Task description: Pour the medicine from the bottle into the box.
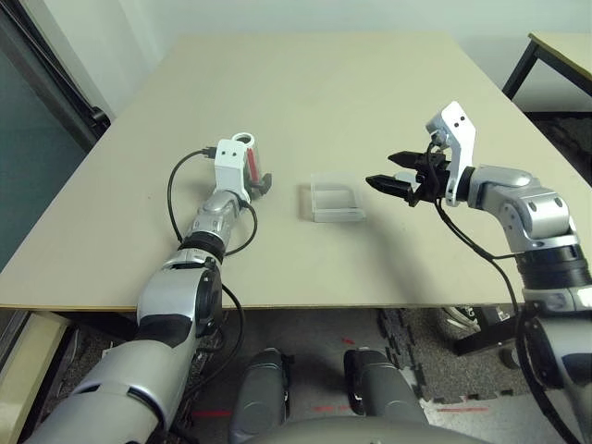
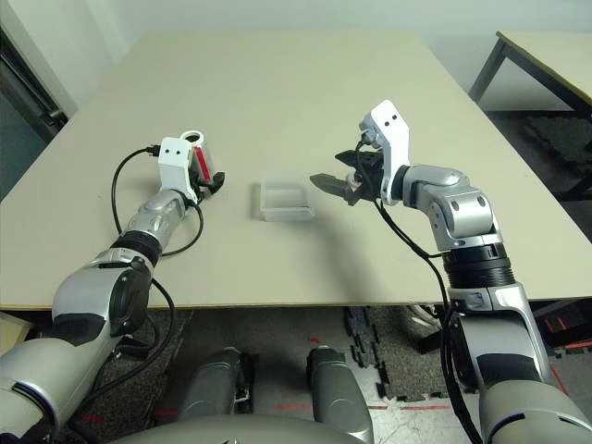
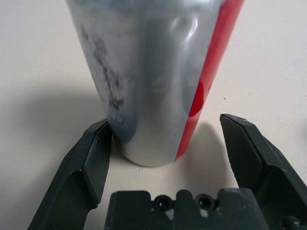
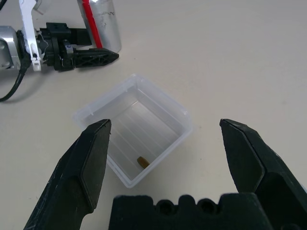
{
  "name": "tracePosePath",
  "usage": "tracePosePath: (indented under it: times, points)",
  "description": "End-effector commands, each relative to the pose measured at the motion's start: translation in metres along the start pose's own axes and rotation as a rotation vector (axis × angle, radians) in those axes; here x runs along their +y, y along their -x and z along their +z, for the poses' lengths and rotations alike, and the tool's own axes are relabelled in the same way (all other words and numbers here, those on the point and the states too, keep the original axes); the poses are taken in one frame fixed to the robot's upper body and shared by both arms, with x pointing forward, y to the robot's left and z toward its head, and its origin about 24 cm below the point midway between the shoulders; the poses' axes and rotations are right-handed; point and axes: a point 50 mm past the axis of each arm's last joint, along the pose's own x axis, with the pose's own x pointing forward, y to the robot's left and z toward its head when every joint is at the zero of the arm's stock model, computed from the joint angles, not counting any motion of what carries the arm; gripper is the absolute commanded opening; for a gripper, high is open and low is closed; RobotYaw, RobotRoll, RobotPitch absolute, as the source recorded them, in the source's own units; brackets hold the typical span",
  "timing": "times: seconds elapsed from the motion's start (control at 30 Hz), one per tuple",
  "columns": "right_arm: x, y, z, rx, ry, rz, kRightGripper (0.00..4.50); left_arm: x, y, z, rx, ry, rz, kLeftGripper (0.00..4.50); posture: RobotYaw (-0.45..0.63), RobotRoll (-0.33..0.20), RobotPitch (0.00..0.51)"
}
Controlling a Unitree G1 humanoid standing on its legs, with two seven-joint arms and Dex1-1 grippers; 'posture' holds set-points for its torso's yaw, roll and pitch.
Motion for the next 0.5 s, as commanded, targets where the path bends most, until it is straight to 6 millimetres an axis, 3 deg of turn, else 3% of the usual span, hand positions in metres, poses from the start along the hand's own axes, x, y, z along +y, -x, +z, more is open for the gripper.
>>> tracePosePath:
  times: [0.03, 0.23, 0.5]
  points:
    - [0.001, 0.002, 0.0, 0.0, 0.002, 0.009, 4.5, 0.0, 0.005, -0.002, -0.045, -0.014, -0.017, 4.45, -0.02, 0.0, 0.086]
    - [0.001, 0.004, -0.002, -0.001, -0.003, 0.009, 4.5, 0.001, 0.029, 0.01, -0.186, -0.07, -0.036, 4.45, 0.0, 0.0, 0.091]
    - [-0.004, 0.015, -0.004, -0.035, -0.035, -0.045, 4.5, 0.01, 0.091, 0.031, -0.324, -0.114, 0.013, 4.45, 0.02, 0.0, 0.098]
